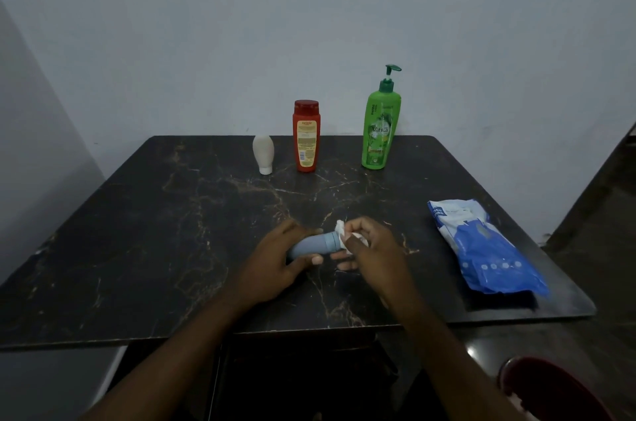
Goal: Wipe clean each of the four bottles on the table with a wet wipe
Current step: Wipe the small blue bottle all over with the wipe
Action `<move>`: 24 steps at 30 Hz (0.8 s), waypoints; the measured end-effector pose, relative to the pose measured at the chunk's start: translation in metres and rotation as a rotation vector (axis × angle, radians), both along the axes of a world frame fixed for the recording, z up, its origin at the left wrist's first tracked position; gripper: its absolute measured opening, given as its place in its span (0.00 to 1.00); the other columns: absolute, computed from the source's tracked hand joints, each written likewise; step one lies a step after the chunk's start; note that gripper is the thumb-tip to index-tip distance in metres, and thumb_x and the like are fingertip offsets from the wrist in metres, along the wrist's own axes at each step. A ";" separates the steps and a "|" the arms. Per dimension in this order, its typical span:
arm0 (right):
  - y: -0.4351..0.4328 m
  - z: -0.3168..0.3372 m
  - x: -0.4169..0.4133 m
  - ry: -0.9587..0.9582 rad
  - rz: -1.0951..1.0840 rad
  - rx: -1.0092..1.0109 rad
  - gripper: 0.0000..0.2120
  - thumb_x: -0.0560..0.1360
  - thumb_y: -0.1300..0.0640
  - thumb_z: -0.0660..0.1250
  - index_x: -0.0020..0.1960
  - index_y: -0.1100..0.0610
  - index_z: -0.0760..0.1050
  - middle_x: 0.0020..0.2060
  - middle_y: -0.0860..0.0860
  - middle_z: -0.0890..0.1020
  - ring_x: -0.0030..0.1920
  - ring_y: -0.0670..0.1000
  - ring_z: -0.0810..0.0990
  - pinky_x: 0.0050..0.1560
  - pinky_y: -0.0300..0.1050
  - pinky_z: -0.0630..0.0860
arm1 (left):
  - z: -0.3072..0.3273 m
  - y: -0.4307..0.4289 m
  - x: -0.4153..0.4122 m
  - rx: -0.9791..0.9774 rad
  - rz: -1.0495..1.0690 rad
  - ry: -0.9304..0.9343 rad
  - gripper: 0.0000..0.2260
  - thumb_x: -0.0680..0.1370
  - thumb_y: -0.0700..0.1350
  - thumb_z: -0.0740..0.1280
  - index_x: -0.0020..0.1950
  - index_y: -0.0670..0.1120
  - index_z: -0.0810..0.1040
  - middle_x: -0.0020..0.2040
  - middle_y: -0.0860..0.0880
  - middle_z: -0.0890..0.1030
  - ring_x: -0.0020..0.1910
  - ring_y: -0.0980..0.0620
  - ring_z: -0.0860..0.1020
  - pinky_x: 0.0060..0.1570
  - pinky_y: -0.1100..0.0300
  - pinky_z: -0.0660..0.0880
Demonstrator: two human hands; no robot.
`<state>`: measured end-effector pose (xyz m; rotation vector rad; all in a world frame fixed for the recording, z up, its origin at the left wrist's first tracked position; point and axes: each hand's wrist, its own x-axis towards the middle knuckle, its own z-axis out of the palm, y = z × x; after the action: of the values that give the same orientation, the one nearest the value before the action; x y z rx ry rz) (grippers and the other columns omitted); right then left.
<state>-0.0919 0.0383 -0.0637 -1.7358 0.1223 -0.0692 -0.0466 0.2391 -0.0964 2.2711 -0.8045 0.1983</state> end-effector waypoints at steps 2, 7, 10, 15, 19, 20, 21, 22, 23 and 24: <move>0.003 -0.001 0.005 0.020 -0.031 0.066 0.05 0.80 0.57 0.63 0.52 0.58 0.76 0.46 0.54 0.83 0.40 0.52 0.86 0.39 0.46 0.83 | 0.007 0.001 0.003 0.095 -0.016 0.075 0.21 0.81 0.54 0.67 0.74 0.58 0.70 0.61 0.57 0.69 0.56 0.61 0.73 0.54 0.67 0.72; -0.007 0.002 0.029 0.094 -0.081 0.251 0.08 0.80 0.64 0.62 0.57 0.60 0.76 0.50 0.57 0.83 0.42 0.54 0.86 0.40 0.44 0.83 | 0.047 -0.002 0.015 0.138 0.014 0.078 0.16 0.80 0.49 0.69 0.65 0.59 0.70 0.61 0.59 0.71 0.57 0.62 0.73 0.56 0.66 0.72; -0.013 0.003 0.043 0.057 -0.102 0.279 0.07 0.80 0.63 0.63 0.57 0.58 0.77 0.50 0.57 0.83 0.42 0.53 0.86 0.43 0.45 0.83 | 0.076 -0.010 0.031 0.096 0.055 -0.002 0.14 0.77 0.49 0.74 0.59 0.55 0.73 0.54 0.58 0.76 0.51 0.62 0.76 0.49 0.68 0.73; -0.025 -0.003 0.077 0.077 -0.159 0.319 0.08 0.79 0.61 0.65 0.57 0.59 0.78 0.49 0.57 0.83 0.43 0.53 0.86 0.41 0.44 0.82 | 0.108 -0.031 0.069 0.087 0.115 -0.022 0.15 0.74 0.48 0.77 0.57 0.50 0.77 0.51 0.56 0.80 0.48 0.61 0.79 0.46 0.70 0.73; -0.038 -0.013 0.112 0.070 -0.238 0.338 0.04 0.79 0.62 0.66 0.52 0.58 0.78 0.48 0.58 0.83 0.44 0.55 0.86 0.42 0.45 0.82 | 0.127 -0.054 0.101 0.153 0.107 -0.114 0.14 0.75 0.46 0.77 0.58 0.46 0.79 0.50 0.53 0.80 0.45 0.59 0.77 0.44 0.68 0.73; -0.042 -0.016 0.120 0.066 -0.258 0.328 0.03 0.78 0.62 0.66 0.51 0.58 0.78 0.48 0.58 0.83 0.43 0.55 0.86 0.41 0.45 0.82 | 0.131 -0.060 0.111 0.167 0.107 -0.137 0.13 0.75 0.45 0.76 0.58 0.45 0.80 0.50 0.52 0.81 0.45 0.57 0.78 0.45 0.65 0.75; -0.046 -0.018 0.128 0.059 -0.275 0.307 0.04 0.78 0.61 0.66 0.52 0.58 0.78 0.48 0.57 0.82 0.42 0.54 0.86 0.41 0.45 0.82 | 0.134 -0.066 0.120 0.177 0.109 -0.150 0.13 0.75 0.43 0.76 0.58 0.45 0.80 0.51 0.50 0.82 0.46 0.55 0.78 0.47 0.62 0.77; -0.050 -0.020 0.137 0.048 -0.288 0.281 0.04 0.78 0.61 0.66 0.53 0.58 0.78 0.47 0.56 0.82 0.41 0.53 0.85 0.41 0.45 0.83 | 0.137 -0.072 0.131 0.187 0.114 -0.155 0.12 0.76 0.42 0.75 0.58 0.44 0.80 0.51 0.48 0.83 0.47 0.53 0.79 0.49 0.59 0.78; -0.055 -0.022 0.145 0.034 -0.298 0.252 0.04 0.78 0.61 0.66 0.52 0.58 0.78 0.46 0.55 0.82 0.41 0.53 0.85 0.43 0.47 0.83 | 0.139 -0.078 0.142 0.198 0.119 -0.163 0.12 0.76 0.42 0.75 0.58 0.44 0.80 0.52 0.47 0.83 0.48 0.52 0.79 0.50 0.57 0.78; -0.059 -0.023 0.152 0.022 -0.309 0.222 0.04 0.78 0.61 0.66 0.52 0.58 0.78 0.45 0.54 0.82 0.40 0.53 0.85 0.44 0.48 0.83 | 0.141 -0.085 0.152 0.210 0.125 -0.175 0.12 0.76 0.41 0.75 0.59 0.43 0.80 0.53 0.47 0.83 0.48 0.51 0.79 0.50 0.56 0.78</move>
<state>0.0605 -0.0210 -0.0866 -1.4845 0.3997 -0.2538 0.1057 0.1543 0.0444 2.5315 -0.8044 0.3911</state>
